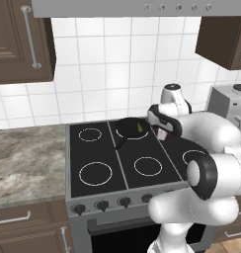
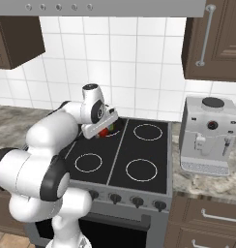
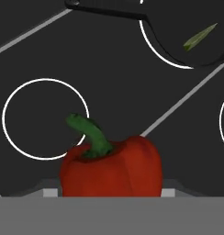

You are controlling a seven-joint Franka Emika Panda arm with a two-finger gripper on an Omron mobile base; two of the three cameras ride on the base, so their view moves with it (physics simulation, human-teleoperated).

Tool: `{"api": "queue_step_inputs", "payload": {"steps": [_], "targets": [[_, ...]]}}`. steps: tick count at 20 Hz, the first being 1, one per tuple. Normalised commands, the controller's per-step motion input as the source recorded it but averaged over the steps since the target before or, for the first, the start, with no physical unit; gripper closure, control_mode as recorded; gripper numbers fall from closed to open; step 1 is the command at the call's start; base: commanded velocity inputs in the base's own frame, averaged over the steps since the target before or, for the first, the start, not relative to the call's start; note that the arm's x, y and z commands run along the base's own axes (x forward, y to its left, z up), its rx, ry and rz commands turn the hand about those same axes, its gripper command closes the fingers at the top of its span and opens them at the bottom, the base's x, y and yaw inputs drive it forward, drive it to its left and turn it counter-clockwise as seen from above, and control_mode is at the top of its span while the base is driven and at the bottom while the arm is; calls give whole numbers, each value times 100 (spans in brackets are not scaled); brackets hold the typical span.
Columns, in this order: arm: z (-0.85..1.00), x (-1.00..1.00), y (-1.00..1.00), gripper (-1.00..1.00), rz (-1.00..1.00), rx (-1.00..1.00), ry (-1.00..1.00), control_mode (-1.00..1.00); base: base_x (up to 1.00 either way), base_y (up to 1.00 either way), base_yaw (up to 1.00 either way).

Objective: Put the lemon wedge and bell pepper in the pan. Then turn on the rear center burner and set the heat to medium.

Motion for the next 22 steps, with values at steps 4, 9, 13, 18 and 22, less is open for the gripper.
{"api": "queue_step_inputs", "payload": {"steps": [4,9,13,18,22], "targets": [[1,42,19,100,2,0,0,-100,0,0,0],[0,50,9,100,3,0,3,-100,0,0,0],[0,39,7,100,4,0,9,-100,0,0,0],[0,36,12,100,5,0,7,-100,0,0,0],[0,39,17,100,5,0,6,-100,0,0,0]]}}
